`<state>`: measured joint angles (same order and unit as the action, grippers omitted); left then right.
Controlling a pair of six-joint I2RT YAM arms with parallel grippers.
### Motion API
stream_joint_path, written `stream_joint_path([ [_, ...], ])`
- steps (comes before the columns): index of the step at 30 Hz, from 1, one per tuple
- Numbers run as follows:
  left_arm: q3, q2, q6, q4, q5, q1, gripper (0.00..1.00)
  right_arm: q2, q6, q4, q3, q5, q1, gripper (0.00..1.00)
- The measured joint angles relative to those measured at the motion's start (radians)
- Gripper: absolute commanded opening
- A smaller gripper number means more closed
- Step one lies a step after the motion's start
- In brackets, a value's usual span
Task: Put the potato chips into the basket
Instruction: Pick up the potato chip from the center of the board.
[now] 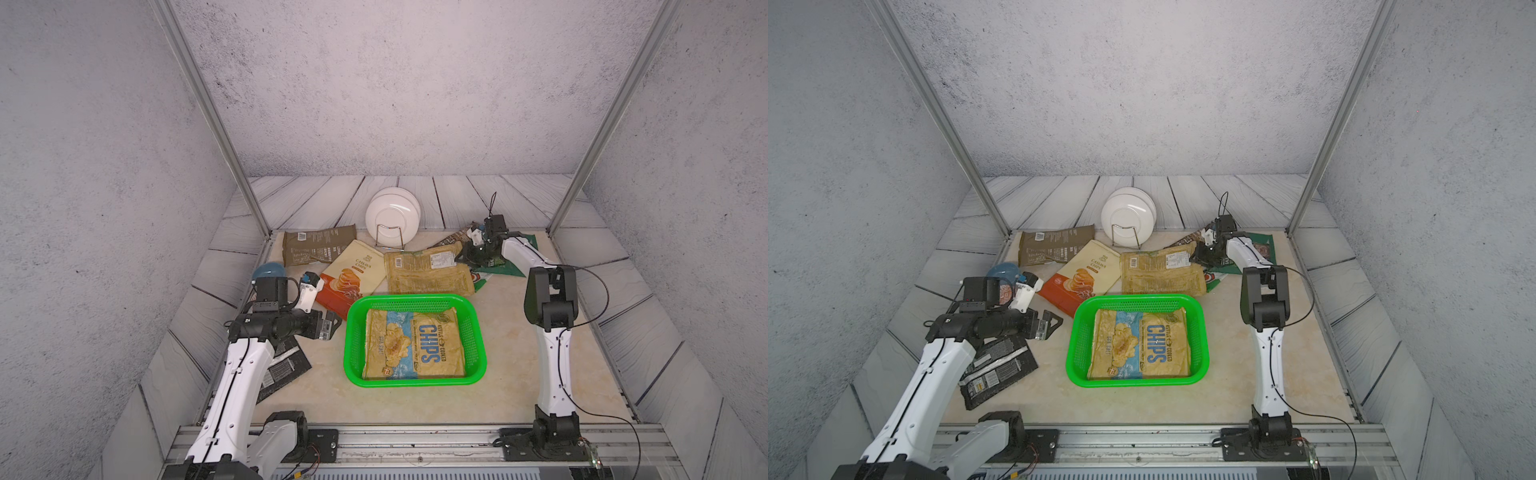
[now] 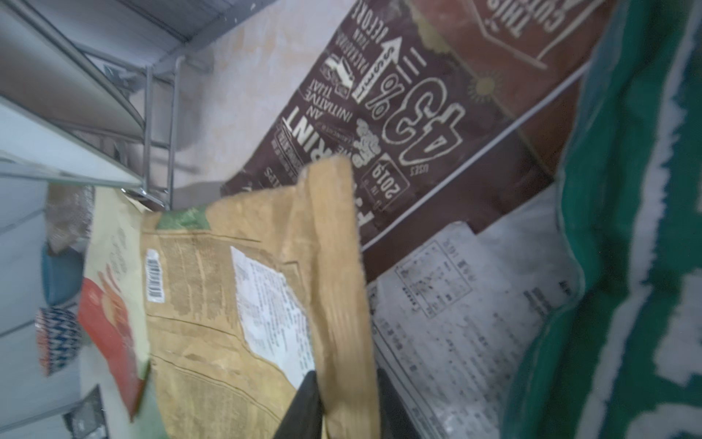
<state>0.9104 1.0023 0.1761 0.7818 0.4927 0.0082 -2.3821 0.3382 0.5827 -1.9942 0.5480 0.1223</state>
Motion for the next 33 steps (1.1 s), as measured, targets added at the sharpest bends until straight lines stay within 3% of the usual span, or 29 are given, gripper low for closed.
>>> stream_joint_path([
  [3, 0.000, 0.000, 0.000, 0.000, 0.000, 0.000, 0.99, 0.003, 0.002, -0.026, 0.024, 0.005, 0.001, 0.00],
  [9, 0.000, 0.000, 0.000, 0.000, 0.000, 0.000, 0.99, 0.063, 0.011, -0.063, 0.155, -0.001, 0.001, 0.00],
  [17, 0.000, 0.000, 0.000, 0.000, -0.001, 0.000, 0.99, 0.345, 0.031, -0.061, 0.294, -0.018, 0.004, 0.00],
  [33, -0.001, -0.026, 0.000, -0.002, -0.013, 0.000, 0.99, 0.687, 0.083, 0.045, 0.314, -0.018, 0.023, 0.00],
])
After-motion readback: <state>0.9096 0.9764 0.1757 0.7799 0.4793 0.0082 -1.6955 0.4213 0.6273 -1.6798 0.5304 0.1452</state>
